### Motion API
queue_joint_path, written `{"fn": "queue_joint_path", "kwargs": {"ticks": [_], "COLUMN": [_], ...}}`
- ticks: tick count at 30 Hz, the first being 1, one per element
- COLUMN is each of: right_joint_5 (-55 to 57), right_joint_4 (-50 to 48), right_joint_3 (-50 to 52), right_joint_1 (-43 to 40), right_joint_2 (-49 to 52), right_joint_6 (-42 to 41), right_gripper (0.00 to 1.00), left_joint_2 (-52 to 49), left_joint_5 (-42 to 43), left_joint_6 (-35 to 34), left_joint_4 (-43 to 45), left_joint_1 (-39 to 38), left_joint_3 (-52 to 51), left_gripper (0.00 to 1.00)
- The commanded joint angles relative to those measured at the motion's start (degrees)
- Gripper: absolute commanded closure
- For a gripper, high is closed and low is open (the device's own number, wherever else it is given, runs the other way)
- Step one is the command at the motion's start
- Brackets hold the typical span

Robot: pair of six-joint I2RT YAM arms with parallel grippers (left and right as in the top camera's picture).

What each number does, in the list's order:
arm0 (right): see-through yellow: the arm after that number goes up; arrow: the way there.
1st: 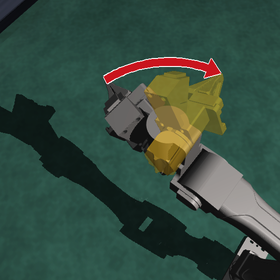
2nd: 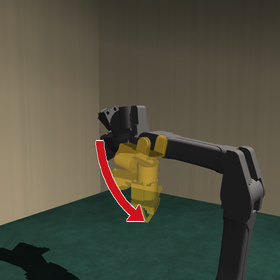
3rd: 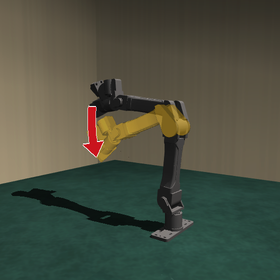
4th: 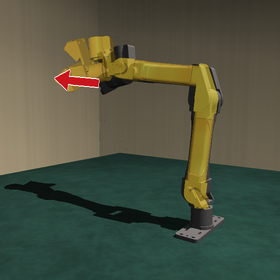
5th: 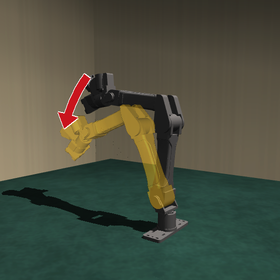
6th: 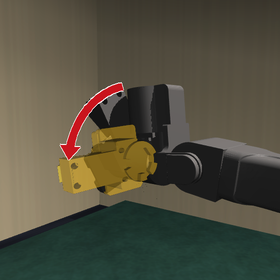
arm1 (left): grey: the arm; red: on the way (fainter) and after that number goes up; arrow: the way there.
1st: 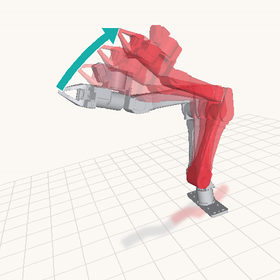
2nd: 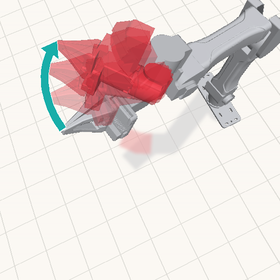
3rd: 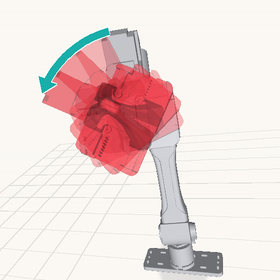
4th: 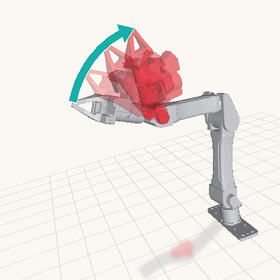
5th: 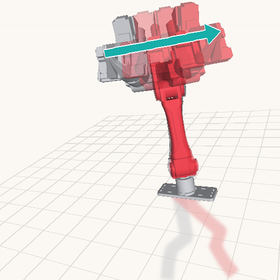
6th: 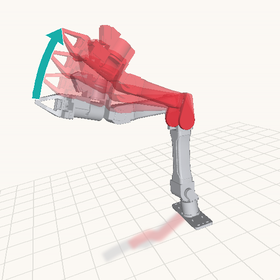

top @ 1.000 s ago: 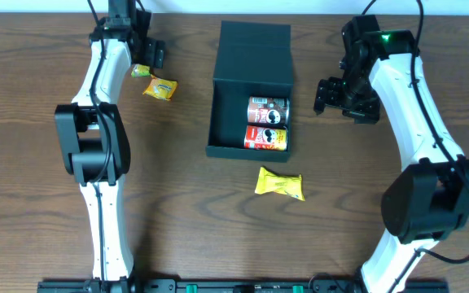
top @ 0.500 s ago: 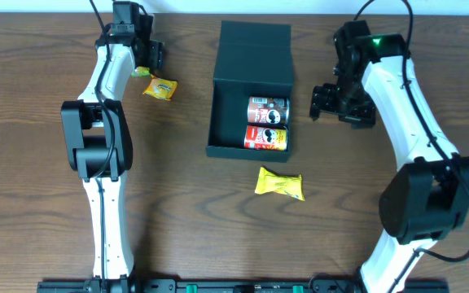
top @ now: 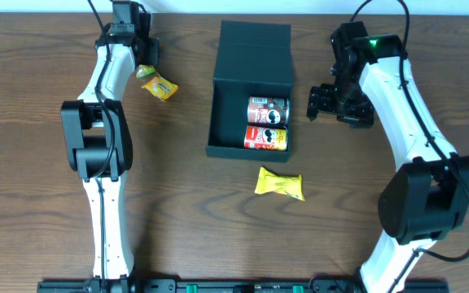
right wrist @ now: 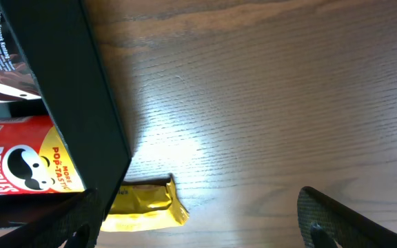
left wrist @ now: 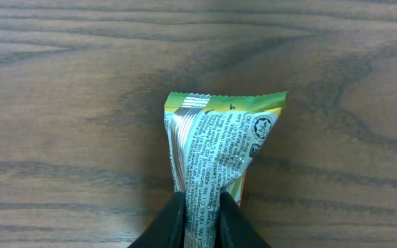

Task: Pack container
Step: 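Grasp the small yellow-orange snack packet with the left gripper, then carry the packet right and drop it into the box beside the cans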

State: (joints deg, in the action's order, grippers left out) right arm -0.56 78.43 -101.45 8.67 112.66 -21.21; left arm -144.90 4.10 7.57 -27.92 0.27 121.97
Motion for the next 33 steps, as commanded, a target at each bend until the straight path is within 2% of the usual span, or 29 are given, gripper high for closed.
{"fn": "queue_joint_path", "kwargs": {"ticks": [1,10,15,21,29,33], "right_joint_5": [0.59,0.57,0.57,0.52,-2.91,-3.17], "right_joint_4": [-0.11,-1.09,-1.55,-2.47,-6.27,-6.56], "right_joint_3": [0.55,0.55,0.55,0.55,0.52,0.52], "right_joint_1": [0.42,0.42,0.42,0.42,0.17,-0.31], "right_joint_2": [-1.01,-1.01,-1.01,-1.01,-1.03,-1.03], "right_joint_6": [0.7,0.68,0.68,0.46,0.04,0.07], "right_gripper": [0.09,0.08,0.08,0.05,0.04,0.04], "left_joint_2": [-1.27,-1.25,-1.22,-1.2,-1.2,-1.18], "left_joint_5": [-0.02,-0.04,0.04,0.44,9.66,10.58], "left_joint_6": [0.02,-0.96,-3.37,-3.37,-5.7,-7.39], "left_joint_4": [0.55,1.62,-1.6,-14.62,-34.27,-43.47], "left_joint_1": [0.13,0.13,0.09,0.02,-1.07,-3.21], "left_joint_3": [1.07,1.38,5.7,18.36,32.39,36.94], "left_gripper": [0.92,0.95,0.94,0.94,0.94,0.94]}}
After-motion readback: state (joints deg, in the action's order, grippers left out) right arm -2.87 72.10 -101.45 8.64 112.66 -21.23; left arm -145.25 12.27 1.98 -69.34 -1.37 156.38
